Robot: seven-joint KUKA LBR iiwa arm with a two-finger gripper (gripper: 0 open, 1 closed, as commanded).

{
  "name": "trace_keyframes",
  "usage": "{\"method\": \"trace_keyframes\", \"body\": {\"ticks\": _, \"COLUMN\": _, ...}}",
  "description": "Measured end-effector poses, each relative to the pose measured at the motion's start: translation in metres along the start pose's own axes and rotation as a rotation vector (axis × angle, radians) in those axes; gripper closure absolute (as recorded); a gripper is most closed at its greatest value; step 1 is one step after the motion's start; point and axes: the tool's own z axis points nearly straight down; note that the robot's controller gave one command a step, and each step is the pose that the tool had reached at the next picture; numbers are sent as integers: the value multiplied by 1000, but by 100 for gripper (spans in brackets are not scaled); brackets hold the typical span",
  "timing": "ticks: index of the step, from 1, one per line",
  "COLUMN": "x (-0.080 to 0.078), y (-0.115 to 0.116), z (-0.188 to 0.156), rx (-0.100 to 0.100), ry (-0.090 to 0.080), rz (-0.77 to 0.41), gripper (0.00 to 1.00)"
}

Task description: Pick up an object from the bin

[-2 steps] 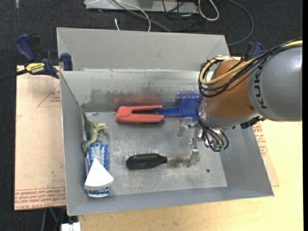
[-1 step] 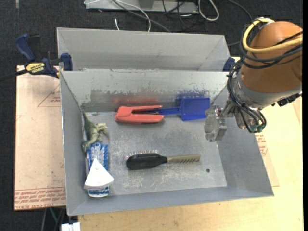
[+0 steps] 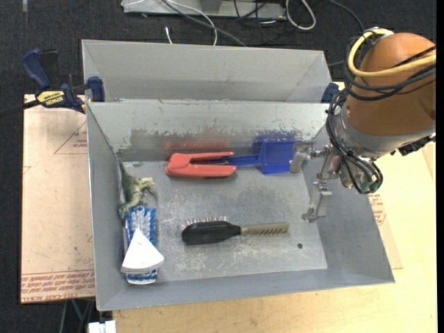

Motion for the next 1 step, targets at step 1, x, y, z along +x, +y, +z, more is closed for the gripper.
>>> {"method": "trace_keyframes", "body": {"ticks": 1, "x": 0, "y": 0, "z": 0, "rx": 0, "ry": 0, "rz": 0, "gripper": 0}}
